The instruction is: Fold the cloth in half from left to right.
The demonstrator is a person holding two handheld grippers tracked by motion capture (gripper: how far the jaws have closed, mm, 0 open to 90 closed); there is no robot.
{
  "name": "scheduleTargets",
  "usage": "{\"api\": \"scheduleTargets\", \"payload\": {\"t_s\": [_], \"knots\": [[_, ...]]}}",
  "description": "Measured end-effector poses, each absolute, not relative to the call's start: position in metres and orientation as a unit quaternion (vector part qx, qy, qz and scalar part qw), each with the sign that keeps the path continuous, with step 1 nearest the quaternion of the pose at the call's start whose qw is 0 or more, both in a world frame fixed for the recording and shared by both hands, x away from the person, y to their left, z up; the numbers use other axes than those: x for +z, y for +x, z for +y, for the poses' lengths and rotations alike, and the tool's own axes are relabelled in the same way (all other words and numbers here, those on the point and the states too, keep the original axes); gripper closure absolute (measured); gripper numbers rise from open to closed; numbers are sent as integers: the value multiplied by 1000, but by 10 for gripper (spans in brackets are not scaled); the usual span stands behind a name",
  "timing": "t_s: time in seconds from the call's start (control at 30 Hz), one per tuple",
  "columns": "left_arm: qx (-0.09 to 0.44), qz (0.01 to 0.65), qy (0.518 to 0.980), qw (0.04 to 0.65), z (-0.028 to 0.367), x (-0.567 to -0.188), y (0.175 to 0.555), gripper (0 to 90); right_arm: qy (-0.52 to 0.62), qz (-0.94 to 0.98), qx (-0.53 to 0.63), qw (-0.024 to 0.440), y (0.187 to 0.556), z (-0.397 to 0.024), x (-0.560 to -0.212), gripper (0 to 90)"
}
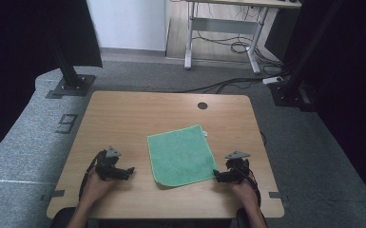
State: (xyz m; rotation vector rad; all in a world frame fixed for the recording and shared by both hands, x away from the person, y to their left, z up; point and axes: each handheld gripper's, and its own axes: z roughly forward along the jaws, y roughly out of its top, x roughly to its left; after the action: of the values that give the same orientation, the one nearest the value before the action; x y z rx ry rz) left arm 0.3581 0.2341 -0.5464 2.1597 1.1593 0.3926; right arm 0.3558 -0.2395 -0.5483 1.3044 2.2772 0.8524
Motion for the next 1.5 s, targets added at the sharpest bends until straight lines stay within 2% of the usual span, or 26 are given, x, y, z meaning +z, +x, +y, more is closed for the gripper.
{"api": "scheduleTargets", "payload": {"t_s": [0.23,0.33,0.6,0.8,1.2,1.5], "knots": [[159,452,805,351,231,-534,384,31,467,805,319,177,358,-245,-552,8],[163,448,803,358,218,-527,404,47,468,804,321,179,358,-245,-553,0],[178,443,804,355,192,-518,441,81,465,803,326,180,358,-246,-554,0],[183,452,802,345,176,-526,468,81,461,804,329,180,358,-247,-555,0],[213,473,797,308,173,-547,489,73,460,805,330,180,359,-247,-555,0],[190,494,789,312,187,-548,483,75,451,810,330,176,360,-241,-554,0]]}}
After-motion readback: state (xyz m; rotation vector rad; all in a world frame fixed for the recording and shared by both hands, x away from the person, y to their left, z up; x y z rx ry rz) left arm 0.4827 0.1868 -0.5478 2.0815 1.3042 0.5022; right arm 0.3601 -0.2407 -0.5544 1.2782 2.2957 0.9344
